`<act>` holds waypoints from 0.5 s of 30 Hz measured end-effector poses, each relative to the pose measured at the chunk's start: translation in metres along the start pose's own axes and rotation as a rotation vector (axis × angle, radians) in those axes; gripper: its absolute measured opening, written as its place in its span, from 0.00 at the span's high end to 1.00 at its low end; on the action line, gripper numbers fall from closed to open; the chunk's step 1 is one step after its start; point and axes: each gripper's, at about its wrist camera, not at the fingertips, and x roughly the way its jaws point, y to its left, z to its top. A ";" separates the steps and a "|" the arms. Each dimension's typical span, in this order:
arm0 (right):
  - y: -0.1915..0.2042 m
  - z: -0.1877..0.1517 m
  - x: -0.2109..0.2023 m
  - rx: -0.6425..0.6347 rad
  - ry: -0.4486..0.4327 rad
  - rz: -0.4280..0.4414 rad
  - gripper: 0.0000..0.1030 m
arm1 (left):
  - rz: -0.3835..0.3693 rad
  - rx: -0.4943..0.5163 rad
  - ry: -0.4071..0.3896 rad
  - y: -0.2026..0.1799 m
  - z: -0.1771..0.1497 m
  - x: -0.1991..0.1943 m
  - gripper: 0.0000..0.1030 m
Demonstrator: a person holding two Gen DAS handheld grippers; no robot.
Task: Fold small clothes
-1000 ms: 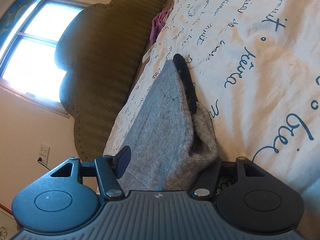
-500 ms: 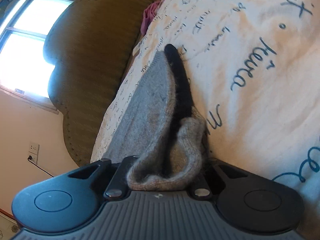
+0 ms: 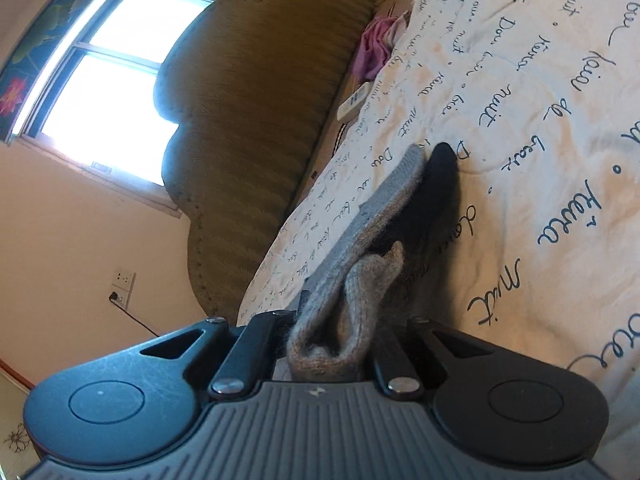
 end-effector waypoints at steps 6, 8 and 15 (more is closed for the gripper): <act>-0.005 -0.036 -0.058 0.023 0.037 0.014 0.95 | -0.030 -0.055 0.055 0.016 -0.042 -0.052 0.98; -0.009 -0.050 -0.076 0.048 0.043 0.018 0.95 | -0.028 -0.096 0.079 0.027 -0.057 -0.065 0.98; -0.019 -0.088 -0.115 0.137 0.079 0.030 0.96 | 0.055 -0.139 0.151 0.063 -0.090 -0.083 0.96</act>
